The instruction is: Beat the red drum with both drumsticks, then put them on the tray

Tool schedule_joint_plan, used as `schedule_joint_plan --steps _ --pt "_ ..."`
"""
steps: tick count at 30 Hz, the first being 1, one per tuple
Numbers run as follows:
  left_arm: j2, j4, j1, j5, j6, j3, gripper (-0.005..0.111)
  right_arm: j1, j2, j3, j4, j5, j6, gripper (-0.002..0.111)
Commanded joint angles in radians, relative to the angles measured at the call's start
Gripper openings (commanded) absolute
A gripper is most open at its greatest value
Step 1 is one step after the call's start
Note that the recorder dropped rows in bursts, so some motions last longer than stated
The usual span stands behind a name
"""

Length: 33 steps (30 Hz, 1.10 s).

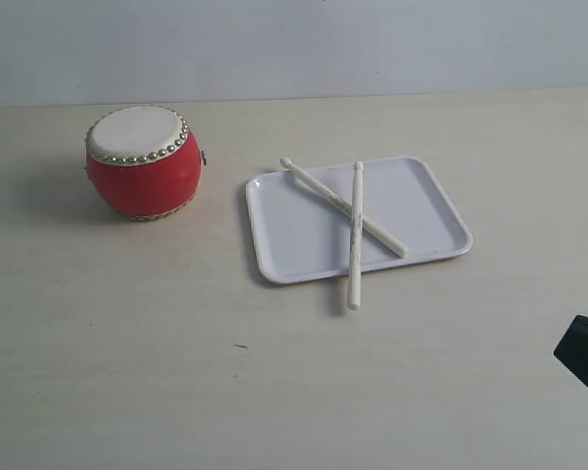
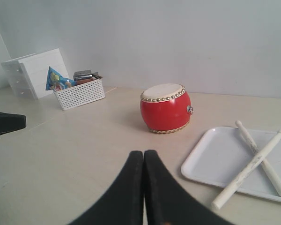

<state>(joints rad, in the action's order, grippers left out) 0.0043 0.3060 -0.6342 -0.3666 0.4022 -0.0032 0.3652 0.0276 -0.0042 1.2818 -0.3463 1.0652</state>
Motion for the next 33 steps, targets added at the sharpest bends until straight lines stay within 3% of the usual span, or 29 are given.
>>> schedule_joint_plan --steps 1,13,18,31,33 --pt "-0.004 -0.020 -0.001 -0.004 0.024 0.003 0.000 0.001 -0.007 0.004 -0.001 0.002 0.008 0.000" --pt "-0.004 -0.046 0.008 0.000 0.008 0.003 0.000 0.001 -0.007 0.004 -0.001 0.002 0.008 0.000" --pt "-0.004 -0.238 0.010 0.011 -0.247 0.003 0.000 0.001 -0.007 0.004 -0.001 0.002 0.008 0.000" --pt "-0.004 -0.230 0.021 0.012 -0.254 0.003 0.000 0.001 -0.007 0.004 0.001 0.002 0.008 0.000" --pt "-0.004 -0.220 0.064 0.012 -0.261 0.003 0.000 0.001 -0.007 0.004 0.001 0.002 0.008 0.000"
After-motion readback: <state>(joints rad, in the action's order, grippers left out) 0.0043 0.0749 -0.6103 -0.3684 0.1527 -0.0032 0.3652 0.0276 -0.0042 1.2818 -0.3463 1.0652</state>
